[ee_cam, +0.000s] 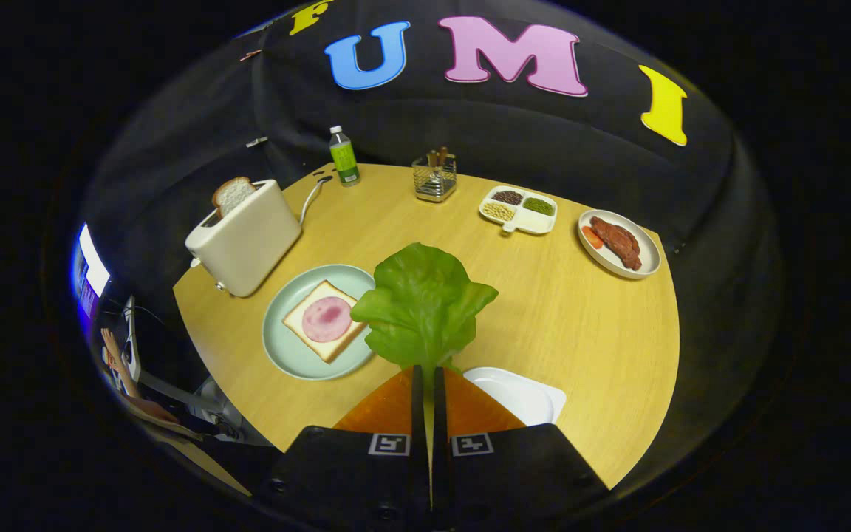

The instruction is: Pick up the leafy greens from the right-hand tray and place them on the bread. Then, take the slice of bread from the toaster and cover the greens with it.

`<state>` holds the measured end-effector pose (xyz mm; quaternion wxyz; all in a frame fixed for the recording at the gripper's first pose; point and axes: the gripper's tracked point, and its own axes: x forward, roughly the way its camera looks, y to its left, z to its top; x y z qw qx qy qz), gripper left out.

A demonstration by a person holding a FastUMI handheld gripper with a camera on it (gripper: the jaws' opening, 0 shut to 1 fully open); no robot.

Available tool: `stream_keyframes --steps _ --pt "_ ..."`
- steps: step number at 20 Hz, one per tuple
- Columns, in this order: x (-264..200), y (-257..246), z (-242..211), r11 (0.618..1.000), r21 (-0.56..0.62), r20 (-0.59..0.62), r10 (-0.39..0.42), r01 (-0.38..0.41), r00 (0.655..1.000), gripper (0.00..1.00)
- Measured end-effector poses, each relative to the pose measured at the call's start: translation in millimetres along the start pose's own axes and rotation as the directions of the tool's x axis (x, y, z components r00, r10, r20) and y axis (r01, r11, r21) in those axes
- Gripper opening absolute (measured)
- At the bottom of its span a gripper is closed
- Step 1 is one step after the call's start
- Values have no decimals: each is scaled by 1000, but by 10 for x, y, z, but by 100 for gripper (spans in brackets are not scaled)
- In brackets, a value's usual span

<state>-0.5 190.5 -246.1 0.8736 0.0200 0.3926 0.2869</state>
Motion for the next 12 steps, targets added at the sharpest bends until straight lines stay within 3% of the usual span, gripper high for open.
stream_keyframes --steps 4,12 --pt "189 509 264 997 -32 10 64 -64 998 6" --pt "705 1191 349 989 -85 -52 114 -118 992 6"
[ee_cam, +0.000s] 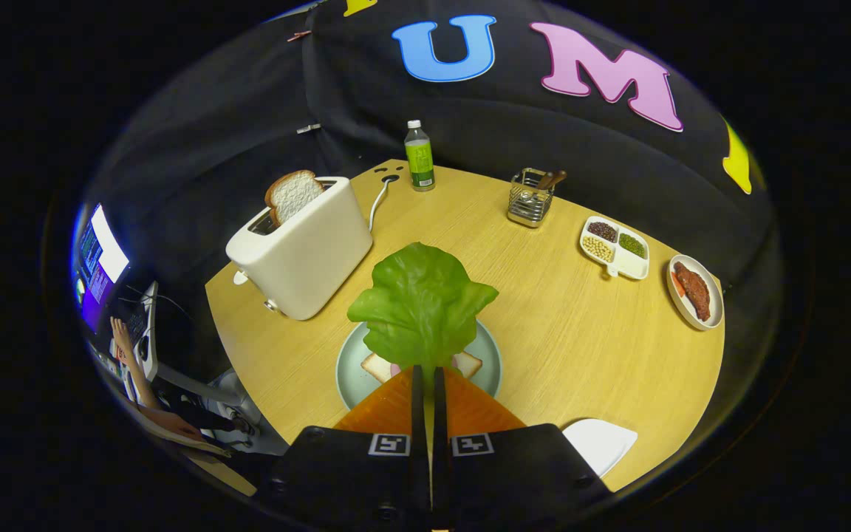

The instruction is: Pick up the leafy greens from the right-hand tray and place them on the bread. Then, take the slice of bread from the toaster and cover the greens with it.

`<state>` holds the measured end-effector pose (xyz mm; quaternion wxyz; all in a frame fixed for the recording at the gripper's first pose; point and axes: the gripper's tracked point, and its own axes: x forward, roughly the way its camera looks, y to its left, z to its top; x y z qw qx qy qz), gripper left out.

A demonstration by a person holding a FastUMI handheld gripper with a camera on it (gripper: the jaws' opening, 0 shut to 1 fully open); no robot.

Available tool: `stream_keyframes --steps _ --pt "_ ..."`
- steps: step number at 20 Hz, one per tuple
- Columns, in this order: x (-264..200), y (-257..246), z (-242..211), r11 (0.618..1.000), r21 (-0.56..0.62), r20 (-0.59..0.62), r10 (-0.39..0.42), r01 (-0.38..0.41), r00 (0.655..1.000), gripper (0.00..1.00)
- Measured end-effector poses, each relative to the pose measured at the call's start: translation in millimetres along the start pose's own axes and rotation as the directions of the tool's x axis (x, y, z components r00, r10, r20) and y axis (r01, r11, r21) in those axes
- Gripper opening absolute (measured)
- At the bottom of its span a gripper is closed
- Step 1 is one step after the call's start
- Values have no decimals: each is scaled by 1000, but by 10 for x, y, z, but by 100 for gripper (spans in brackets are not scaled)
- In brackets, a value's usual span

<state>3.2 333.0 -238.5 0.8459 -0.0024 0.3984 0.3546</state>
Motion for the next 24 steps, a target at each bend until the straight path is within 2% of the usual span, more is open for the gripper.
stream_keyframes --steps 6,8,12,13,17,24 --pt "396 77 -38 999 -25 -55 -22 20 998 6" --pt "466 18 -35 998 -22 -47 -60 59 997 14" --pt "489 32 139 996 2 26 -87 87 996 72" --pt "426 42 266 996 -3 82 -92 92 992 80" --pt "15 90 760 993 -32 289 -102 116 952 83" --pt "-562 451 1338 987 -112 427 -54 112 903 84"
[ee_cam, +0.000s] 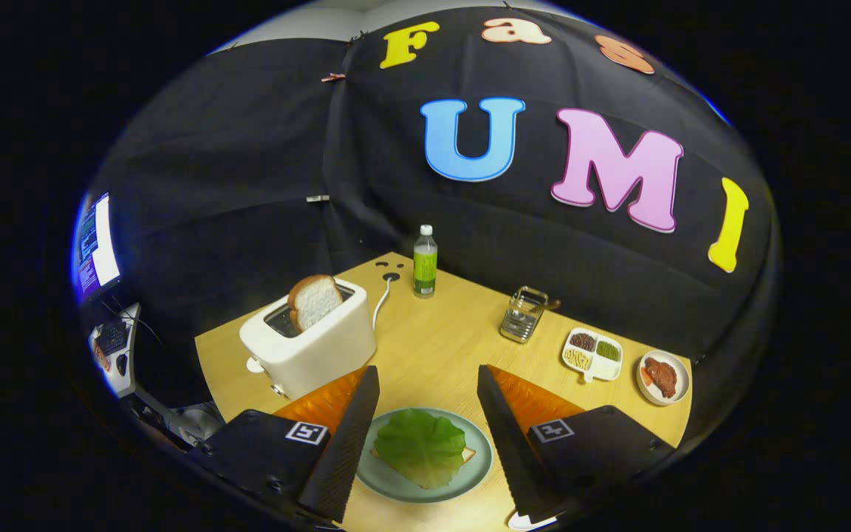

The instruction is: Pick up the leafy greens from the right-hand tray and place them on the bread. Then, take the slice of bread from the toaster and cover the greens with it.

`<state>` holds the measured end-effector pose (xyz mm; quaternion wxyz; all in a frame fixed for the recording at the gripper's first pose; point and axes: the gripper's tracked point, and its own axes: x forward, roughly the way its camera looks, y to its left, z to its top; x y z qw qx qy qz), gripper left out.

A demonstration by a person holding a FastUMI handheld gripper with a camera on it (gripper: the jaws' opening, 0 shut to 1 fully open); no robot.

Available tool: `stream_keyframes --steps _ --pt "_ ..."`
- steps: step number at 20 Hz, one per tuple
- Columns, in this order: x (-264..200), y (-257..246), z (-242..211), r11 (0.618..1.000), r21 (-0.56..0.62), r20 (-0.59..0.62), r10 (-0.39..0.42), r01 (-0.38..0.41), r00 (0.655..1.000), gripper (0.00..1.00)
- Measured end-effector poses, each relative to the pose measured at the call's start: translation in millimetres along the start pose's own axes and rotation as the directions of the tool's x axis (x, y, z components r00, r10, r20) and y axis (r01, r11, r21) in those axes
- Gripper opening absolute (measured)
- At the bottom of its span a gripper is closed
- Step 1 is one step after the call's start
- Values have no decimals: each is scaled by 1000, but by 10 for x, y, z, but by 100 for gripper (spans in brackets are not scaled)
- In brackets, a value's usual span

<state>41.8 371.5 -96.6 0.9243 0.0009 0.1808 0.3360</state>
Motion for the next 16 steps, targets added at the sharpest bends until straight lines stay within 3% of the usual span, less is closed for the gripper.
stream_keyframes --steps 8,16 --pt "2 760 924 996 -35 139 87 -83 986 87" --pt "579 1411 857 992 -9 69 127 -127 989 88"
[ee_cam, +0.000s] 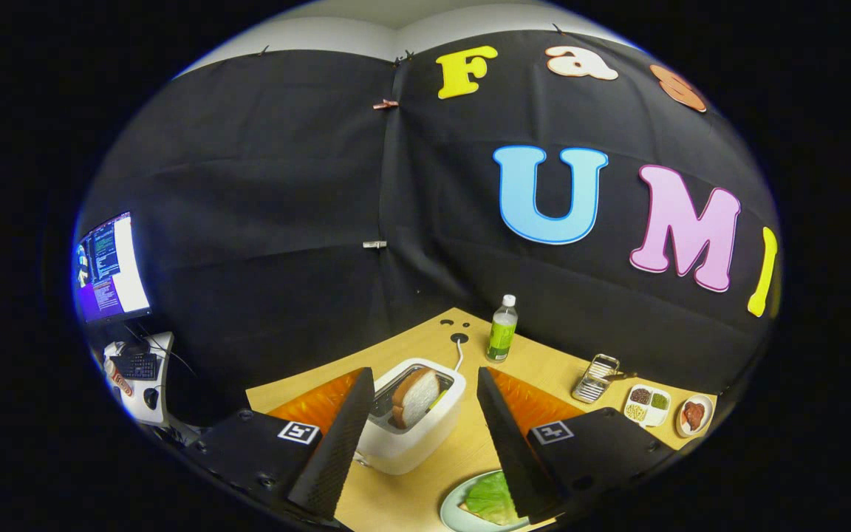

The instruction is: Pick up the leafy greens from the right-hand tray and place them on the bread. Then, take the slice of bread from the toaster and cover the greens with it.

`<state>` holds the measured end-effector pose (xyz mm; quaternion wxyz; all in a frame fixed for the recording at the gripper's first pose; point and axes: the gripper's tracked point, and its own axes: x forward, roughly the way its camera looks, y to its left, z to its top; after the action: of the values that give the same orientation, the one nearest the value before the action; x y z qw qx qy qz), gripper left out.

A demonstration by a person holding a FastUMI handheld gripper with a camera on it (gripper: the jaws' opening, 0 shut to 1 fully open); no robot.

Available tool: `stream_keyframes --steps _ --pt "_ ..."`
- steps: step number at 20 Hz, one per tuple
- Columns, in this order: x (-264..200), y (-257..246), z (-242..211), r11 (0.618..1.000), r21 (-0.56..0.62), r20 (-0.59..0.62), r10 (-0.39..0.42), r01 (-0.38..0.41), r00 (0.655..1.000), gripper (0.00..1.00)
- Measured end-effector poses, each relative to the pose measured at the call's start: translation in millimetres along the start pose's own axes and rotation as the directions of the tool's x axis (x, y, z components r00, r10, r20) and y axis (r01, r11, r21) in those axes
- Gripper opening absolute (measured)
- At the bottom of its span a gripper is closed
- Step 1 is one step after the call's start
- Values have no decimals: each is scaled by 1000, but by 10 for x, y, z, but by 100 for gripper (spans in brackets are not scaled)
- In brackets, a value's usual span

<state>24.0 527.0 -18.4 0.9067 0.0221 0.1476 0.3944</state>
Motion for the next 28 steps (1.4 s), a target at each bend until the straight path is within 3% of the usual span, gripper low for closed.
stream_keyframes --steps 10,13,18,21,26,28 --pt "884 185 -526 989 139 -139 -22 41 990 86" --pt "1140 207 -664 980 188 -177 -27 61 984 80" --pt "1377 29 -958 960 234 -265 -89 154 960 77" --pt "1441 -121 -967 945 239 -273 -154 222 950 62" --pt "1488 -43 -1102 919 323 -333 -112 225 936 25" --pt "1455 -74 -1072 915 326 -335 -122 236 934 18"
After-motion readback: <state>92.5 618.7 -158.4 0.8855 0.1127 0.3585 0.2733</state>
